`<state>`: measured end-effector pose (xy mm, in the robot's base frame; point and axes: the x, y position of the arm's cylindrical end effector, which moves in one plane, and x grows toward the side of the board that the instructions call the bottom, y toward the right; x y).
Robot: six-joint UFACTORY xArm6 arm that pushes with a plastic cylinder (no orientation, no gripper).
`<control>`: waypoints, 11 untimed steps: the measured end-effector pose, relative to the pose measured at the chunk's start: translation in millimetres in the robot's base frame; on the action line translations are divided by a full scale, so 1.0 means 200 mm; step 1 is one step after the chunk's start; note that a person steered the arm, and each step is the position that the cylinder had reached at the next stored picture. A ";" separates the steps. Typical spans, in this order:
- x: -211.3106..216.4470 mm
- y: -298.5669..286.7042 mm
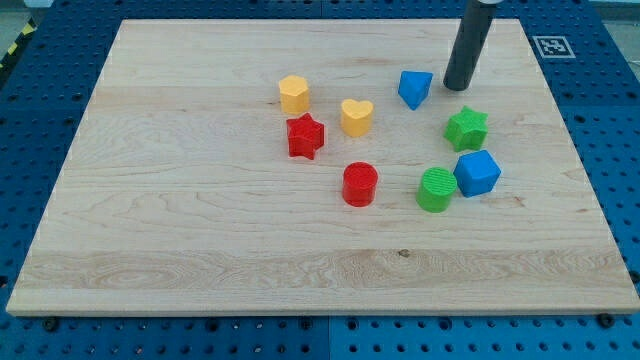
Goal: Slide the triangle slightly down
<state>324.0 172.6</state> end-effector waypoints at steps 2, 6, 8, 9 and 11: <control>0.01 -0.16; 0.05 -0.24; 0.05 -0.24; 0.02 -0.30; -0.05 -0.55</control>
